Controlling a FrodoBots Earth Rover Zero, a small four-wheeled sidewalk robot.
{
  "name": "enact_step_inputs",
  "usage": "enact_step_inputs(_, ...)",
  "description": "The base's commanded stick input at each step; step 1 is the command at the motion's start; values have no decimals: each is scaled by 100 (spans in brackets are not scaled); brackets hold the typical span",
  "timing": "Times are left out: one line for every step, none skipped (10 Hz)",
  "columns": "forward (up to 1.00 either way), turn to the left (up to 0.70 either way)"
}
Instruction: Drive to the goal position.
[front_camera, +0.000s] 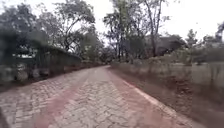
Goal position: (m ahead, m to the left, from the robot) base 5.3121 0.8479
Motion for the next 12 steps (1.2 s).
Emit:
enact_step_inputs(70, 3)
enact_step_inputs(70, 35)
enact_step_inputs(70, 35)
enact_step_inputs(70, 16)
enact_step_inputs(70, 7)
enact_step_inputs(70, 0)
enact_step_inputs(70, 0)
enact_step_inputs(70, 0)
enact_step_inputs(70, 0)
enact_step_inputs(70, 0)
enact_step_inputs(70, 0)
enact_step_inputs(70, 0)
